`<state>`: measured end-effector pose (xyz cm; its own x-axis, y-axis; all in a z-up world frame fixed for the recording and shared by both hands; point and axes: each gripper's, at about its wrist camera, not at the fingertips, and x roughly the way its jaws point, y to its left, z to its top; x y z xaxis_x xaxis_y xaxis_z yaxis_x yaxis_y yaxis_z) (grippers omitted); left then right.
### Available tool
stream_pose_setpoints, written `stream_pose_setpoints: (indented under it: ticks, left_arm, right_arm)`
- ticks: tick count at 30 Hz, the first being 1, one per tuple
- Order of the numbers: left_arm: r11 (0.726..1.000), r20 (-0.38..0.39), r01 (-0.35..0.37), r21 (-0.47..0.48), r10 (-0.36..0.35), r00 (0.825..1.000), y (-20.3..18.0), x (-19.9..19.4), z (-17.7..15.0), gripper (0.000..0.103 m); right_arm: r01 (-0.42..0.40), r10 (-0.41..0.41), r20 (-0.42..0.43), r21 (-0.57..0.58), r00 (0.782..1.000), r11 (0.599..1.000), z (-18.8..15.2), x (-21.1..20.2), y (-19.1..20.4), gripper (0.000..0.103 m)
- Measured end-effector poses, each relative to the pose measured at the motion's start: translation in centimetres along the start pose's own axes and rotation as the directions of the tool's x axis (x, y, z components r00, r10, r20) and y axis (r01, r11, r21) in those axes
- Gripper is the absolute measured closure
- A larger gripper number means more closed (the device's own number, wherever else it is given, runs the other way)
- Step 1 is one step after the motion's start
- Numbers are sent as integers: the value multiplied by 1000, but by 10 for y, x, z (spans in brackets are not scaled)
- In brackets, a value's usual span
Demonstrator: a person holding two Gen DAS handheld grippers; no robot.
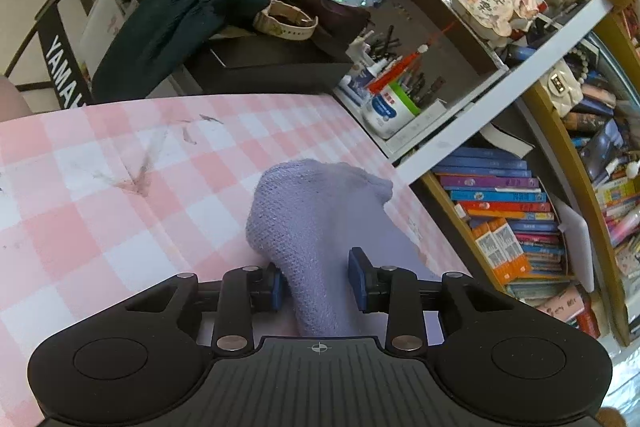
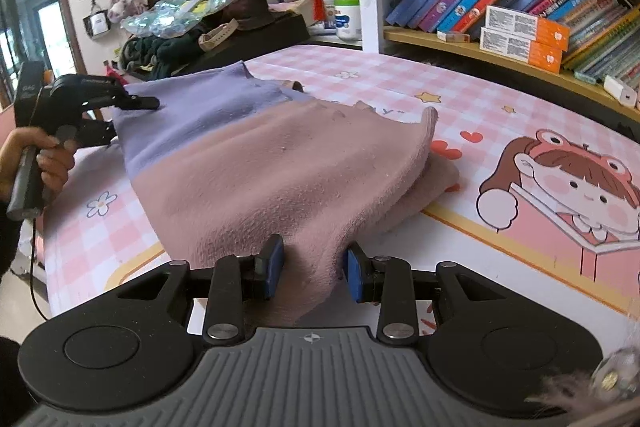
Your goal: Fold clothes
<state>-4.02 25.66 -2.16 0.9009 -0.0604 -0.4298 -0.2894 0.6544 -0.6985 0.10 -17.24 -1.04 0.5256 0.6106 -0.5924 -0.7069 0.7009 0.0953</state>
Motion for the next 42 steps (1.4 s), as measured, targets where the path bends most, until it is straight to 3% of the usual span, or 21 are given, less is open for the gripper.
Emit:
stream_pose_setpoints:
  ticks: [10, 13, 18, 22, 25, 31, 37, 39, 42]
  left_arm:
    - [999, 6, -17, -30, 17, 1000, -1, 2, 1, 71]
    - [999, 6, -22, -31, 23, 1000, -2, 2, 1, 71]
    - [999, 8, -20, -42, 20, 1000, -1, 2, 2, 72]
    - [999, 15, -23, -38, 23, 1000, -1, 3, 1, 75]
    - [999, 16, -20, -43, 21, 1000, 1, 4, 2, 79]
    - [999, 28, -15, -36, 16, 999, -1, 4, 2, 87]
    - [993, 80, 60, 98, -68, 995, -46, -20, 7, 89]
    - [979, 86, 84, 184, -101, 991, -72, -27, 5, 89]
    - [935, 81, 130, 330, -165, 983, -115, -35, -6, 89]
  right_arm:
    - [-4, 27, 89, -250, 996, 968, 13, -11, -7, 66]
    - [4, 29, 111, -287, 993, 958, 16, -11, -10, 54]
    - [-22, 54, 137, -220, 989, 975, 17, -16, -25, 53]
    - [-90, 108, 65, -234, 992, 968, 12, -10, -23, 54]
    - [-121, 128, 15, -240, 992, 963, 6, -1, -24, 41]
    - [-149, 155, 16, -197, 988, 969, 0, 2, -29, 40]
    - [-168, 175, 27, -166, 984, 972, -3, 2, -37, 40]
    - [-166, 173, 28, -169, 985, 972, -2, 2, -36, 40]
    - [-163, 171, 29, -173, 985, 971, -2, 2, -37, 40]
